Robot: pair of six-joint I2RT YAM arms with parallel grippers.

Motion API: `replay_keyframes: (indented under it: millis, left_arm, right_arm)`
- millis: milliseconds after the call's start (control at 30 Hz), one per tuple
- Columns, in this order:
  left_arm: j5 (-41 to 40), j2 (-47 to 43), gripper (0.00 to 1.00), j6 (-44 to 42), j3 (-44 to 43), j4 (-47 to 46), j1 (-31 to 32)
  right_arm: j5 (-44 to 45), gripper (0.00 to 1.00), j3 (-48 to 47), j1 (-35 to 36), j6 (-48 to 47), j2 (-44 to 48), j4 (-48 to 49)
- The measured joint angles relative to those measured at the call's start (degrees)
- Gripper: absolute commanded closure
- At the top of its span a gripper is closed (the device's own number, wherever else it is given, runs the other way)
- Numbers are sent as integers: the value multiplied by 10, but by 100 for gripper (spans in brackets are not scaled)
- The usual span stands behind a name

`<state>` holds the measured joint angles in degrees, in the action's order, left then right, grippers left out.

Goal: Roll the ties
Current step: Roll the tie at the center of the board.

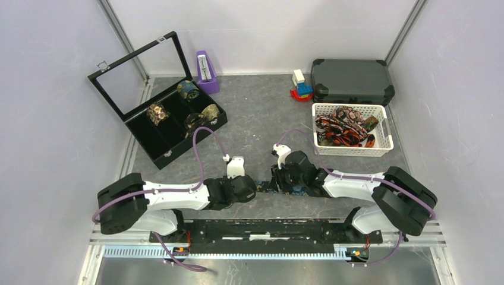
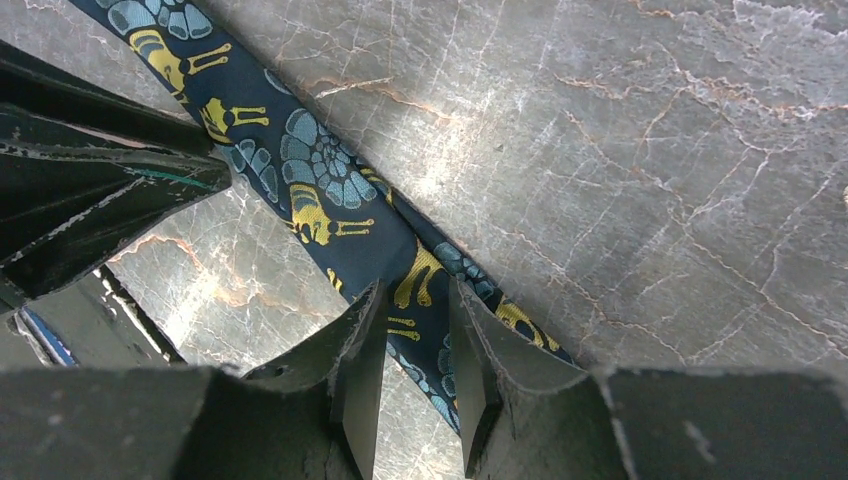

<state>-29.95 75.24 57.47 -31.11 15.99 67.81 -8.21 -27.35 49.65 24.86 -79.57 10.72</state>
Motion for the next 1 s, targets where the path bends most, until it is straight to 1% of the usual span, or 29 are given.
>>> replay_keyframes:
  millis: [100,133,233,300,367,433,467,600,700,833,1000]
  left_arm:
    - [0,-3,67,-14,2,1,-4]
    - [1,-6,64,-17,2,5,-5]
    - [7,-33,52,-22,2,45,-6]
    - [20,-74,43,-24,2,76,-6]
    - [26,-129,38,-24,-2,115,-6]
    - [20,-185,37,-17,-9,164,-6]
    - [17,-197,37,-14,-9,176,-6]
    - [-20,-292,38,20,0,247,-10]
    - [-36,-344,39,30,16,276,-35]
    - [-40,-343,39,31,17,289,-104]
    - [-26,-325,45,30,19,287,-194]
  right_arm:
    - [2,63,0,2,2,4,-3]
    - [3,63,-1,2,2,7,-6]
    - [16,63,-14,2,-4,24,-31]
    - [26,63,-27,2,-10,35,-42]
    - [35,63,-42,2,-15,43,-47]
    - [42,62,-55,2,-19,47,-48]
    - [43,62,-59,2,-21,48,-48]
    - [44,62,-61,3,-21,50,-49]
    - [44,62,-57,4,-21,55,-48]
    - [44,62,-47,6,-20,67,-48]
    - [47,62,-35,6,-20,88,-52]
